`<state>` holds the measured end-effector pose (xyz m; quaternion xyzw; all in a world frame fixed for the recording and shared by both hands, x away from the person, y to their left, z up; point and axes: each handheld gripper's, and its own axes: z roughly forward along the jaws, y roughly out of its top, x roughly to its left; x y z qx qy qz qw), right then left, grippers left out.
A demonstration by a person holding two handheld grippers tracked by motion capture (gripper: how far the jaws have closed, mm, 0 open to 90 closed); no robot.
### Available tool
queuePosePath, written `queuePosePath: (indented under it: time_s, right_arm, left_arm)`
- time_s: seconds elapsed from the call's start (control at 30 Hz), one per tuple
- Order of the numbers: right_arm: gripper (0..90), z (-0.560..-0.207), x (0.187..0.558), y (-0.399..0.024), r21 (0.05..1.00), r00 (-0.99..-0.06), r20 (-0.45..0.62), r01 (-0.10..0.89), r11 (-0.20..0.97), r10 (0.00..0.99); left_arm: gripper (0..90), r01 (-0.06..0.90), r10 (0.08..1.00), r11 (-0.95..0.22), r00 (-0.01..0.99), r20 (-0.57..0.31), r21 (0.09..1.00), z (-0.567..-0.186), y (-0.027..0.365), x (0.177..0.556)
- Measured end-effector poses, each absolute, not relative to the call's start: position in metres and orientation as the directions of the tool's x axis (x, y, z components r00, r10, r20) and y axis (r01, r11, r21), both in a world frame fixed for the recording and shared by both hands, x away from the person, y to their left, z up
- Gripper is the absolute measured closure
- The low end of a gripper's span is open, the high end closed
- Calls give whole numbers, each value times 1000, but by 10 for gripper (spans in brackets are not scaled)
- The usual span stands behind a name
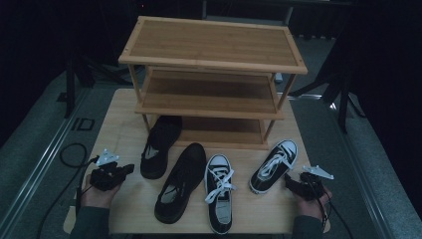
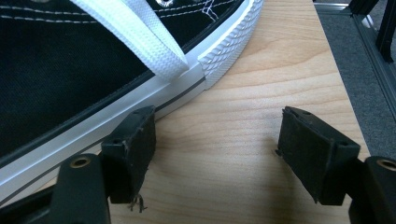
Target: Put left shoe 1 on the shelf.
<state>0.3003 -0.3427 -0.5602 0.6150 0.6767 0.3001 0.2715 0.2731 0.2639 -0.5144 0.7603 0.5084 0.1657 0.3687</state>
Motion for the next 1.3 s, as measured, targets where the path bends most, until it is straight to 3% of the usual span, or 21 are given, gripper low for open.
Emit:
queuePosePath:
  time_s: [1.3]
  right_arm:
    - [275, -560, 301, -343, 740, -100, 2, 669, 66, 995]
  left_arm:
    - [898, 635, 838, -385, 545, -35, 670, -523, 216, 272]
